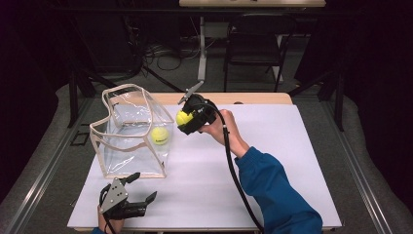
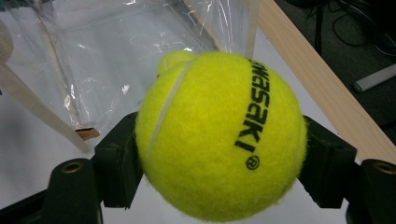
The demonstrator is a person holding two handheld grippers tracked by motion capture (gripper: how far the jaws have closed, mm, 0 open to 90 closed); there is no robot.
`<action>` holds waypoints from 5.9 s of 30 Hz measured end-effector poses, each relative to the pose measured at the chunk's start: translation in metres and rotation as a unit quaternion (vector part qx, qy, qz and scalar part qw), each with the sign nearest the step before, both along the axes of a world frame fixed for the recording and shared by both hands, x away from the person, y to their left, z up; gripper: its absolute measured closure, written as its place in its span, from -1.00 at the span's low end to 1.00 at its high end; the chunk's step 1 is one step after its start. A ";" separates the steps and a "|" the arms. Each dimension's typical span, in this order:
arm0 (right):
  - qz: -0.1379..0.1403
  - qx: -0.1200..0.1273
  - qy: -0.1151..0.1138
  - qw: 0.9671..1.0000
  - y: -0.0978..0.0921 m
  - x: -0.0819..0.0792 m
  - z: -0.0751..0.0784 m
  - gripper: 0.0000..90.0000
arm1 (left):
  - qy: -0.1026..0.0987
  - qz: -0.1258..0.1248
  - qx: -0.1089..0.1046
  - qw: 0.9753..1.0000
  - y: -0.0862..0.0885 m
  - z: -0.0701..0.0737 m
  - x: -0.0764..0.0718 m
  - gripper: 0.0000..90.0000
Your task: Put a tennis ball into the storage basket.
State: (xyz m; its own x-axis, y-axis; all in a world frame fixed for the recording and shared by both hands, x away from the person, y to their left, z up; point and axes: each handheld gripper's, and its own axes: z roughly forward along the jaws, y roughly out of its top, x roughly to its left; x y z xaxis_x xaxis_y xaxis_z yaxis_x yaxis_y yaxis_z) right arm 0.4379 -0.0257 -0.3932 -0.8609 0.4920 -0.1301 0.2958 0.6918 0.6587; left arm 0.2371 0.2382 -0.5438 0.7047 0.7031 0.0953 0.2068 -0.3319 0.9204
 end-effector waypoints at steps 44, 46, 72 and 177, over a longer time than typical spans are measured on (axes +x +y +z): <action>0.018 0.022 -0.025 0.999 0.022 -0.006 0.025 -0.43 | -0.001 -0.002 0.000 1.000 0.000 0.000 -0.001 -0.64; 0.019 0.021 -0.026 0.999 0.023 -0.007 0.025 -0.43 | -0.001 -0.001 0.000 1.000 0.000 0.000 -0.001 -0.64; 0.028 0.044 -0.041 0.998 0.033 -0.010 0.038 -0.43 | -0.002 -0.002 0.000 1.000 0.000 0.000 0.000 -0.64; 0.076 0.096 -0.069 0.990 0.086 -0.027 0.051 -0.43 | -0.003 0.000 -0.003 1.000 0.001 0.001 -0.001 -0.64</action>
